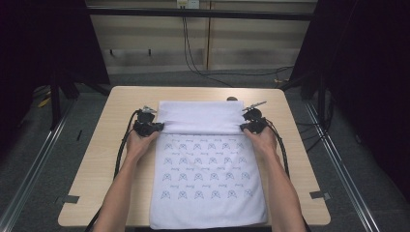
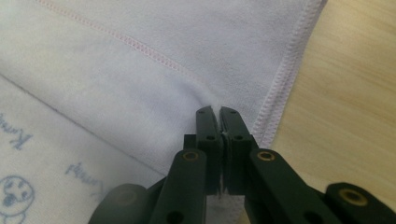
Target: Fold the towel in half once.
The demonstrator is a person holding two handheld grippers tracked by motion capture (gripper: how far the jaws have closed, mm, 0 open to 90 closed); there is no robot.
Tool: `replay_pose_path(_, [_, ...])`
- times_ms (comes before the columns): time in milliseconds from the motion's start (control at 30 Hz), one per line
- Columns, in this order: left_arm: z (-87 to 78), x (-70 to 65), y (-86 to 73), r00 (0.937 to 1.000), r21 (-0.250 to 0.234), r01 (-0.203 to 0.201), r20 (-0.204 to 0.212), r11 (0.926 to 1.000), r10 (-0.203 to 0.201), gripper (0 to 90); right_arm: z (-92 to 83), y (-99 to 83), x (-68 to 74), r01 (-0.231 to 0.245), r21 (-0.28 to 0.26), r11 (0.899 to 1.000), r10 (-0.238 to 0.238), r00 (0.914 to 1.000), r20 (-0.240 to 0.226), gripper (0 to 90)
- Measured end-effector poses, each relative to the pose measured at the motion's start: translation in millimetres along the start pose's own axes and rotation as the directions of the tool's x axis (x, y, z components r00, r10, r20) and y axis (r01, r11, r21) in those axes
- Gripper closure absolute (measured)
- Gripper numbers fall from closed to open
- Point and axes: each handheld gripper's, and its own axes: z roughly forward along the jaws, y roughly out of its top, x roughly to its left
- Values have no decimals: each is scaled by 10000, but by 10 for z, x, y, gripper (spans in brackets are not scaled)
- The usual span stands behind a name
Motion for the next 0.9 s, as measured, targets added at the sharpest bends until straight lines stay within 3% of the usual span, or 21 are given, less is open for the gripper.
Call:
replay_pose_path(67, [-11,-32,1,10000,51,-75,-43,10000,75,871,-8,-9,-4,20,-65,10000,-20,9999,-104,878])
replay_pose_path(100, [-39,-25,13,9999,202,-29,131,9998,26,871,-16,-21,-12,-41,-171,9998,37,9998,-219,878])
replay_pose_path(167, [-111,-43,31,9997,156,-134,209,9998,131,871,-60,-42,-55,-319,-523,9981,287,9977,-608,878])
replay_pose_path(233, [-245,-42,65,9978,-391,199,643,9990,-173,870,-160,-44,-121,-600,-1148,9916,477,9931,-1075,877])
replay_pose_path(367, [-570,-32,142,9915,-1031,184,1304,9945,-48,867,-432,9,-200,-962,-2203,9707,594,9840,-1682,876])
replay_pose_path(500, [-1050,-81,267,9871,-1580,-288,1510,9870,529,866,-764,62,-203,-739,-2933,9531,98,9767,-2142,875])
replay_pose_path(533, [-1121,-101,285,9858,-1759,-235,1598,9841,521,866,-864,73,-200,-758,-3158,9458,-14,9714,-2375,875])
replay_pose_path(600, [-1277,-142,318,9827,-1991,-398,1695,9792,744,866,-1005,84,-192,-746,-3471,9349,-144,9689,-2470,875])
replay_pose_path(700, [-1496,-220,305,9762,-1945,-322,2042,9804,726,867,-1213,82,-175,-765,-3857,9195,-354,9608,-2750,875])
replay_pose_path(767, [-1627,-271,281,9730,-1911,-527,2112,9802,934,867,-1385,55,-160,-731,-4088,9097,-682,9447,-3207,874])
replay_pose_path(800, [-1728,-297,262,9672,-2170,-474,2338,9750,991,867,-1424,46,-155,-710,-4134,9078,-737,9432,-3238,874])
replay_pose_path(900, [-1947,-386,215,9589,-2621,-447,2596,9640,1150,868,-1694,-18,-95,-456,-4491,8923,-1204,9348,-3342,874])
